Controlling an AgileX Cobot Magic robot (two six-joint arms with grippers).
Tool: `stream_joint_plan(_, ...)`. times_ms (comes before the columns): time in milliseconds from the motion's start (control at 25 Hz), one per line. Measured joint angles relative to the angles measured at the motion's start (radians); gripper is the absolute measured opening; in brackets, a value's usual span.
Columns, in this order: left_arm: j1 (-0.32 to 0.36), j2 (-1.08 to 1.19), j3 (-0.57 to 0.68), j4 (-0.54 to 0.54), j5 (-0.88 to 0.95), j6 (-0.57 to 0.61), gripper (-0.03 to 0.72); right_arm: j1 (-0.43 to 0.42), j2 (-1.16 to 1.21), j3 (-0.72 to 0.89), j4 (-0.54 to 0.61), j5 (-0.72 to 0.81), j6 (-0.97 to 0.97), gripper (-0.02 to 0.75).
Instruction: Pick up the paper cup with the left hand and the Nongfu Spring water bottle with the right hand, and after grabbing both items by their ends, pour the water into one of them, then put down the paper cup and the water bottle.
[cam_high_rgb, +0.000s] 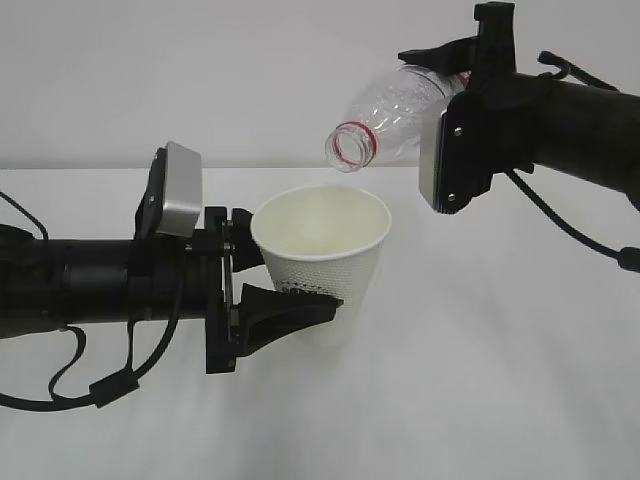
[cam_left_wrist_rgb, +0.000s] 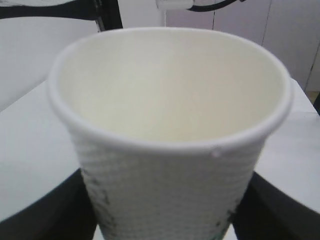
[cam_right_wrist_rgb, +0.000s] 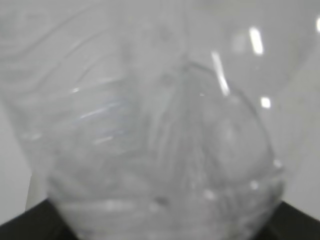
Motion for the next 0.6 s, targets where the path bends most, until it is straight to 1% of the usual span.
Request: stream_joint_plan(600,0.000,0.000,0.000,-0.004,0.000,0.000,0.538,0.000,0.000,0.000,0.000,0.000,-0.023,0.461)
